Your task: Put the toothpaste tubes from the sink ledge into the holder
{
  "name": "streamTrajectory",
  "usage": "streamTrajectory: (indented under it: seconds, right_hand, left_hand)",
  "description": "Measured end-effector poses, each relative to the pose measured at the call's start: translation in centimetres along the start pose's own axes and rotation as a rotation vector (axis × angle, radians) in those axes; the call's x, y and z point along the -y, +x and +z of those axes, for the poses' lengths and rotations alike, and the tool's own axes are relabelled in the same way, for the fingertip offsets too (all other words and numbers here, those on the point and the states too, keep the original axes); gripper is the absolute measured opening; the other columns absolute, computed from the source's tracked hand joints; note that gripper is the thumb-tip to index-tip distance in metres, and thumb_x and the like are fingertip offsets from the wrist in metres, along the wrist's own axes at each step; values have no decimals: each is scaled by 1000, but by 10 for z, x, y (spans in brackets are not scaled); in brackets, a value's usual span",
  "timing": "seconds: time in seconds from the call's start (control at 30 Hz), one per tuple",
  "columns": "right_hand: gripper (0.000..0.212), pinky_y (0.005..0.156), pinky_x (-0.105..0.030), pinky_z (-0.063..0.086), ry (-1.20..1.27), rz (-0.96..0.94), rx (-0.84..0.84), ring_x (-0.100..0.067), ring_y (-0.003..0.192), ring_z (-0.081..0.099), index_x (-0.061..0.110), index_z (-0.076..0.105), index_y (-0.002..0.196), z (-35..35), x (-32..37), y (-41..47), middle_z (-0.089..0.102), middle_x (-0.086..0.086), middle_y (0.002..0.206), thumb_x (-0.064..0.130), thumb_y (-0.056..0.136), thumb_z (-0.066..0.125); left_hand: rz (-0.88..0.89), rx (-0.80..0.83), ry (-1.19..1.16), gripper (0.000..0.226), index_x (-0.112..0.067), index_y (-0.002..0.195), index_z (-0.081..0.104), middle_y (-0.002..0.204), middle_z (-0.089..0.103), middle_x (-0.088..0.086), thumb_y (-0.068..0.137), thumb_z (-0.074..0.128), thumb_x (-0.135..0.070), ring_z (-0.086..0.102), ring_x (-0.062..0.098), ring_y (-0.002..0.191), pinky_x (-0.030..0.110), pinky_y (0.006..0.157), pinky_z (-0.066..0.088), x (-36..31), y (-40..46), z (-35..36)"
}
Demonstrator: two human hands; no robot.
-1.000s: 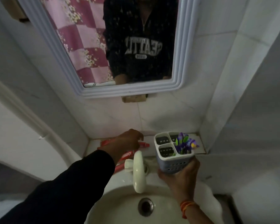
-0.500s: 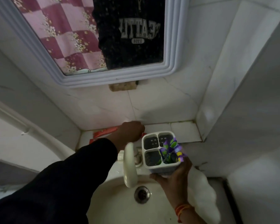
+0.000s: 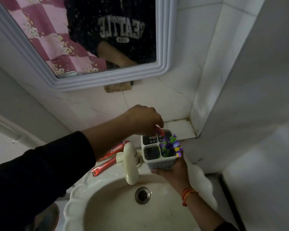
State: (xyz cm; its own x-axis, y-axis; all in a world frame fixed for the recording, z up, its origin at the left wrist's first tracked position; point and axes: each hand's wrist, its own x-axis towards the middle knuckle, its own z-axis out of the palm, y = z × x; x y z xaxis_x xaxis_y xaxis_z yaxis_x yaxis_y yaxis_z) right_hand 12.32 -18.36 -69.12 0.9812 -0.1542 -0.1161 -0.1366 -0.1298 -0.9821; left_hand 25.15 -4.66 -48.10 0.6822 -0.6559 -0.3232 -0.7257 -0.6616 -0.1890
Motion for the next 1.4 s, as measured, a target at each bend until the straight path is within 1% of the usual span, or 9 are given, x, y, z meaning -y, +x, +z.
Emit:
streamTrajectory:
  seconds: [0.23, 0.5, 0.73, 0.83, 0.93, 1.1, 1.17, 1.23, 1.4]
  right_hand:
    - [111, 94, -29, 59, -27, -11, -12, -6, 117, 68, 21, 54, 135, -2, 3, 1, 72, 7, 125, 29, 37, 106]
    - [100, 85, -3, 51, 3, -36, -12, 17, 109, 62, 17, 55, 130, -1, 0, -7, 67, 14, 121, -2, 43, 103]
    - [78, 78, -9, 58, -7, 7, 64, 4, 101, 71, 8, 66, 122, -5, -10, -9, 74, 6, 109, 11, 53, 103]
    - [87, 68, -10, 59, 171, 28, 40, 12, 95, 71, 0, 59, 129, -2, -11, -5, 70, -8, 117, -19, 52, 94]
    - [85, 78, -47, 66, 325, 123, 75, -14, 106, 74, 3, 61, 132, -5, -18, -3, 72, -12, 120, -4, 55, 97]
    - [72, 85, -37, 63, 153, 218, 99, -12, 89, 74, 6, 72, 120, -5, -20, -5, 76, -11, 101, 26, 57, 101]
    - [76, 78, -57, 63, 343, 232, 72, -27, 97, 76, 8, 68, 124, -5, -16, -3, 76, -15, 112, 19, 57, 101]
    - [41, 67, -67, 59, 674, 283, 106, -44, 96, 75, 10, 65, 124, -4, -11, -4, 74, -20, 118, 4, 86, 78]
    - [44, 62, -65, 58, 791, 355, 72, -47, 95, 74, 9, 63, 127, -3, -6, -2, 71, -25, 121, -5, 87, 75]
  left_hand:
    - [-122, 75, -129, 25, -16, 112, 77, 102, 64, 10, 88, 71, -22, 64, 26, 79, 33, 64, 55, -43, 18, -9]
    - [-195, 116, -458, 30, -16, 116, 77, 104, 76, 8, 88, 70, -22, 71, 23, 98, 38, 90, 61, -42, 11, 15]
    - [-363, -139, -922, 14, -14, 96, 84, 78, 78, -11, 87, 72, -13, 77, 7, 69, 5, 74, 54, 3, -13, 25]
    - [-513, -129, -746, 21, -13, 106, 82, 105, 80, 3, 89, 71, -17, 76, 18, 96, 19, 91, 54, 28, -23, 46]
    - [-618, 73, -547, 37, -9, 127, 70, 131, 69, 11, 93, 65, -22, 64, 29, 119, 31, 102, 50, 45, -31, 78]
    - [-699, 159, -513, 62, -18, 141, 47, 121, 65, 17, 87, 72, -35, 65, 36, 106, 39, 89, 55, 52, -36, 137]
    - [-715, 135, -486, 67, -26, 143, 42, 115, 65, 17, 85, 72, -42, 65, 37, 100, 43, 88, 55, 54, -34, 149]
    - [-706, 107, -404, 72, -31, 144, 39, 117, 63, 14, 82, 71, -50, 61, 36, 102, 43, 89, 53, 56, -34, 151]
    - [-649, 68, -362, 69, -32, 138, 52, 125, 60, 7, 76, 81, -35, 65, 29, 104, 39, 88, 55, 51, -36, 112]
